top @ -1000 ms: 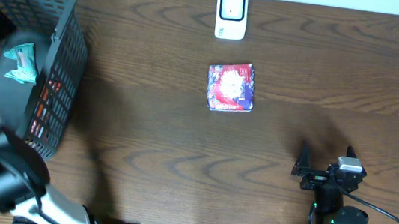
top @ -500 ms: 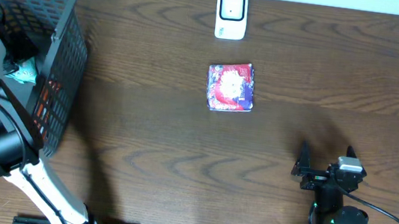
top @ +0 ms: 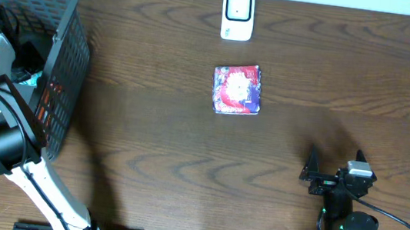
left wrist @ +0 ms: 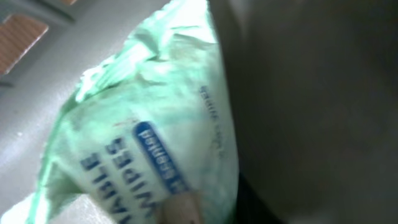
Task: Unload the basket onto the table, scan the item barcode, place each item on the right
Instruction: 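Reach the left gripper into the basket and grasp the green wipes pack, then place the green wipes pack beside the red-purple bag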
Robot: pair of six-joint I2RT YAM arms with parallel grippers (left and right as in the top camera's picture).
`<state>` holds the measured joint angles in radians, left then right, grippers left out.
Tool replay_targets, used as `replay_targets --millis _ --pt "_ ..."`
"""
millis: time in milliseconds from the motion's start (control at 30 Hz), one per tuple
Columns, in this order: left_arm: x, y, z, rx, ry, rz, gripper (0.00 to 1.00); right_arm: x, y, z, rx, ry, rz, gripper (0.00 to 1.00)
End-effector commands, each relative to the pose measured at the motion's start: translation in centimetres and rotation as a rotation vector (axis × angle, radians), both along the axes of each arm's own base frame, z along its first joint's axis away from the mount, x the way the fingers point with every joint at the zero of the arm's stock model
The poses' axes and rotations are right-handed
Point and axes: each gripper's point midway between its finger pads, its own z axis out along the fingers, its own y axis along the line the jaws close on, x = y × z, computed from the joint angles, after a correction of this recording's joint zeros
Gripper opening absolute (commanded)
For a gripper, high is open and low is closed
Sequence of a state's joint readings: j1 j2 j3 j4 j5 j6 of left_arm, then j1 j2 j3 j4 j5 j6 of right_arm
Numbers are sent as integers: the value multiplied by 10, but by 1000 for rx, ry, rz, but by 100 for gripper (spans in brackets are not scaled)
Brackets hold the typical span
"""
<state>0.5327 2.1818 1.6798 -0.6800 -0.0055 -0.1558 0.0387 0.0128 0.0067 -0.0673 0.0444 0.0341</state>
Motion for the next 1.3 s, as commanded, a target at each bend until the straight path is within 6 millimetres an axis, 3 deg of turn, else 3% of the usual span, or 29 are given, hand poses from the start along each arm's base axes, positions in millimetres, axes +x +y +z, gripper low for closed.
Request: replay_targets --millis 0,67,200,333,400,533,600,700,833,933,967,1067,1133,1167,1267 --pt "-7 -4 -5 -12 30 -10 8 0 0 -1 10 3 -2 99" --pt "-3 -2 11 -3 -8 25 8 0 0 -1 10 3 -3 99" --pt "11 -8 68 -5 -165 40 7 0 0 -1 10 3 -3 99" --pt "17 -21 141 6 -339 -3 7 0 0 -1 10 3 -3 99" --pt "15 -29 187 32 -445 -28 7 0 0 -1 10 3 -2 99" --pt "0 -41 268 84 -630 -6 7 0 0 -1 10 3 -2 99" --pt "-11 -48 297 85 -702 30 8 0 0 -1 10 3 -3 99" --pt "-28 -75 344 37 -835 64 7 0 0 -1 10 3 -2 99" --pt "-40 -135 388 -97 -969 -61 8 0 0 -1 10 3 -3 99" --pt "-44 -177 405 -142 -1009 -171 7 0 0 -1 10 3 -3 99" --pt "-43 -200 408 -168 -1011 -226 7 0 0 -1 10 3 -3 99" --pt "-34 -254 400 -241 -979 -364 7 0 0 -1 10 3 -2 99" --pt "-28 -289 388 -253 -939 -486 8 0 0 -1 10 3 -3 99" --pt "-20 -324 363 -215 -867 -656 8 0 0 -1 10 3 -2 99" --pt "-7 -349 313 -176 -702 -709 7 0 0 -1 10 3 -2 99"
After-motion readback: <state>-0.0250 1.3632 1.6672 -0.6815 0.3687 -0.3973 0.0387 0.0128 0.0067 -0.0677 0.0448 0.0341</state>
